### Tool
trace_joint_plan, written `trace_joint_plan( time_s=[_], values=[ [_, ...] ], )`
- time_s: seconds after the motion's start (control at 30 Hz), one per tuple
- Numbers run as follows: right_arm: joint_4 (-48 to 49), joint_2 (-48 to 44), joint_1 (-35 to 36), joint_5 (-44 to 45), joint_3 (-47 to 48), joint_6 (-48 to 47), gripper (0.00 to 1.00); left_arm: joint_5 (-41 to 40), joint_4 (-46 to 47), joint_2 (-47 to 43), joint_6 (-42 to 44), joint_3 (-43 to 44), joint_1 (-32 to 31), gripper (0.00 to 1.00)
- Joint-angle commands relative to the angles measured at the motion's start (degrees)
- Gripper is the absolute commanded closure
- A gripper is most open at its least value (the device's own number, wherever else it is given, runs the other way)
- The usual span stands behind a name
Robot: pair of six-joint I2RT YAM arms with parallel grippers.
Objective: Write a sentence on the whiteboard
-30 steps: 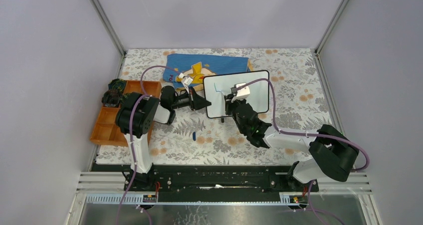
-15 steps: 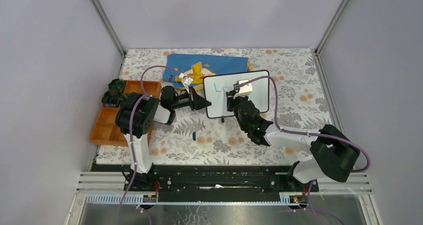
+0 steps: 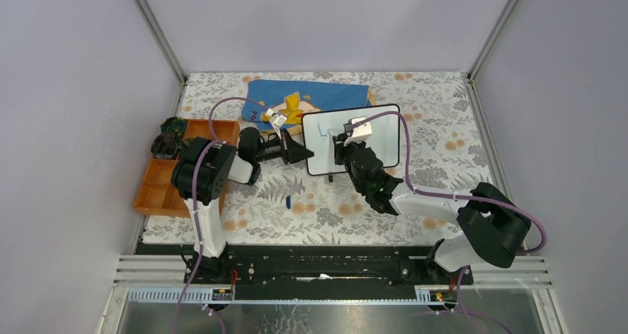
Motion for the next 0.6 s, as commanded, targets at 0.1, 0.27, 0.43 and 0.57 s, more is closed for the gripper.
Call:
trace_joint_plan(
  time_s=[0.1,0.27,0.43,0.57],
  values=[
    [0.27,0.01,-0.48,-0.76,0.24,1.14,1.00,-0.58,-5.30,0.02,2.23,-0.34,-0.92,1.00],
    [-0.70,-0.23,-0.49,-0.76,-0.36,1.40,1.00,-0.58,-5.51,-0.12,2.43,-0.34,-0.94,1.00],
    [-1.34,-0.86,-0.51,0.25,-1.15,1.43,1.00,-0.58,-5.52,-0.05,2.42,-0.28,-1.05,1.00],
    [-2.16,-1.20,-0.63,1.75,-1.49,1.32,1.00,-0.56,-5.56,0.06,2.36,-0.30,-1.05,1.00]
  ],
)
